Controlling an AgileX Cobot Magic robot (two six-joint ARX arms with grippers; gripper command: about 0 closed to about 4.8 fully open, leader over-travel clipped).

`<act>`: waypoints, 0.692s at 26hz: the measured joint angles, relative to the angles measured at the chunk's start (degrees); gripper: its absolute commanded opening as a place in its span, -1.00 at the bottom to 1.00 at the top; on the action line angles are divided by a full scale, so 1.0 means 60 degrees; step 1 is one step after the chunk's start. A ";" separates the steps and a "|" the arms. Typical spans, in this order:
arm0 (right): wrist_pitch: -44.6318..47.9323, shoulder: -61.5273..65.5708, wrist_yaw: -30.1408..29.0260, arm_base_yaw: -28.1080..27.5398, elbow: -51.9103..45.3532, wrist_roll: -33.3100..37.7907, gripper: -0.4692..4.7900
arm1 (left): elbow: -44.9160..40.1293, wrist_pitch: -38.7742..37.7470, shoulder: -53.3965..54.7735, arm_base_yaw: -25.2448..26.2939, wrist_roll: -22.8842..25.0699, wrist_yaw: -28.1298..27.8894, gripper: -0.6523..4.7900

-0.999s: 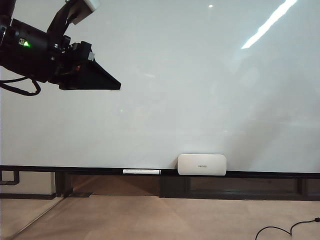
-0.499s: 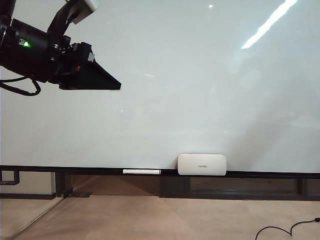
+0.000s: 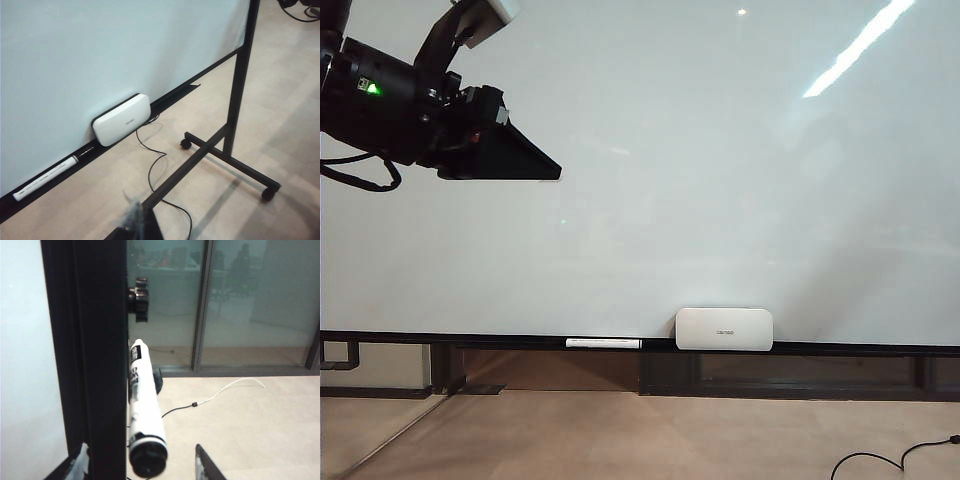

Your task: Reach to the right to find the marker pen, pick it up, and write the number 13 on the whiteboard.

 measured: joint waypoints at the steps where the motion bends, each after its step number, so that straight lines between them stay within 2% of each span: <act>1: 0.0069 0.0000 0.0004 0.0007 0.0000 0.0004 0.22 | 0.0000 0.0000 0.0004 0.0000 0.0000 -0.0044 -0.78; 11: 0.0237 0.0000 0.0033 0.0091 0.0004 0.0066 0.21 | 0.0000 0.0000 0.0000 0.0022 0.0033 -0.0109 -0.78; 12: 0.0240 0.0000 0.0033 0.0102 0.0004 0.0066 0.19 | 0.0000 0.0000 0.0000 0.0022 0.0036 -0.0109 -0.78; 14: 0.0291 0.0000 0.0033 0.0175 0.0004 0.0066 0.03 | 0.0000 0.0000 0.0000 0.0022 0.0040 -0.0109 -0.78; 18: 0.0572 0.0000 0.0219 0.0222 0.0018 0.0066 0.01 | 0.0000 0.0000 0.0000 0.0022 0.0044 -0.0113 -0.78</act>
